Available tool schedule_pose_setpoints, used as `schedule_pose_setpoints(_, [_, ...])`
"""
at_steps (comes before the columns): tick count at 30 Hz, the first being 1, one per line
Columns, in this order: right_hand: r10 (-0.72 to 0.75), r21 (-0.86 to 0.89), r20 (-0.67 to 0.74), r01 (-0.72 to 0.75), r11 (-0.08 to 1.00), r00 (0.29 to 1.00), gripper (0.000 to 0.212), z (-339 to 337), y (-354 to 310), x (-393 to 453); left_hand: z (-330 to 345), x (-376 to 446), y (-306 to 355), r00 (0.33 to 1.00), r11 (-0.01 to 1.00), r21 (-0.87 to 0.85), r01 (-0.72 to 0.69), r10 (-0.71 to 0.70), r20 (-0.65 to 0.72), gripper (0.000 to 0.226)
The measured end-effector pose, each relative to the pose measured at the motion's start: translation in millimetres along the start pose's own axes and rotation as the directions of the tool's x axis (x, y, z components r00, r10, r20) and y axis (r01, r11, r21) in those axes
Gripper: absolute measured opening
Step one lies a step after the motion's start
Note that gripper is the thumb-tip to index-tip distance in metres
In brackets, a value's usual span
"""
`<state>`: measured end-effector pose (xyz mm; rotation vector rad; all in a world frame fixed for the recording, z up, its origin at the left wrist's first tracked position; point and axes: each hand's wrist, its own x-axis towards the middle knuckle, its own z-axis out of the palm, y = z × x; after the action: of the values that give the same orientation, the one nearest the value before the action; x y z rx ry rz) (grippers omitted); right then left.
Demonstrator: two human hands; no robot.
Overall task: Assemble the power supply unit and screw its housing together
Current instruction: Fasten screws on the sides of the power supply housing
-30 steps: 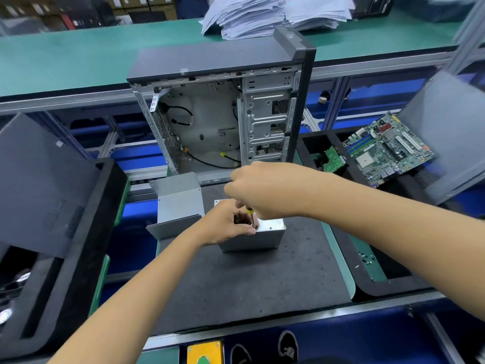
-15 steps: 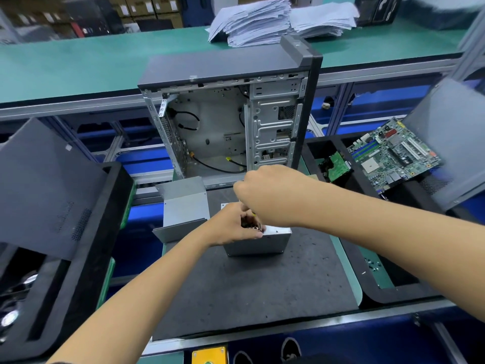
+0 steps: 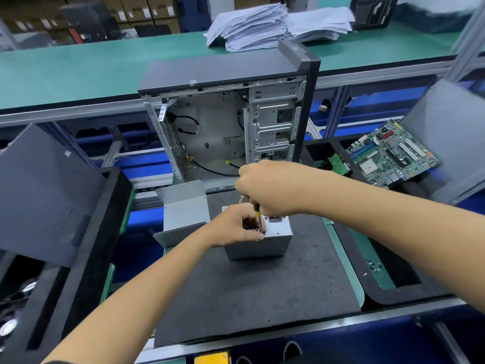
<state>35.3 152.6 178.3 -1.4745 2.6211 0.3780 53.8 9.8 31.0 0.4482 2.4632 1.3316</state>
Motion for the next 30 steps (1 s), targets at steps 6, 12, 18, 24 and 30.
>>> schedule_pose_setpoints(6, [-0.051, -0.192, -0.061, 0.038, 0.981, 0.997, 0.026, 5.1, -7.8, -4.2, 0.2, 0.6, -0.8, 0.999, 0.992, 0.115, 0.045, -0.045, -0.009, 0.013])
schedule_pose_setpoints(12, [-0.03, -0.056, 0.119, 0.037, 0.998, 0.992, 0.031, 0.1, -9.6, -11.3, 0.1, 0.1, 3.1, 0.999, 0.996, 0.079, 0.028, -0.025, -0.037, 0.015])
schedule_pose_setpoints(18, [-0.042, -0.068, -0.002, 0.042, 0.997, 0.999, 0.011, 4.8, -6.9, -6.7, 0.5, 0.1, 4.4, 1.0, 0.999, 0.042, 0.014, -0.013, -0.019, 0.012])
schedule_pose_setpoints(24, [-0.035, -0.162, -0.065, 0.024, 0.987, 0.997, 0.016, 7.7, -3.5, -10.1, 0.3, 2.1, 3.9, 0.999, 0.996, 0.081, 0.035, -0.034, -0.005, 0.008])
schedule_pose_setpoints(30, [-0.004, -0.036, 0.102, 0.008, 0.999, 0.995, 0.022, 1.1, -5.3, -8.5, -1.3, 0.6, 3.5, 0.999, 0.996, 0.084, 0.033, -0.033, -0.001, 0.01])
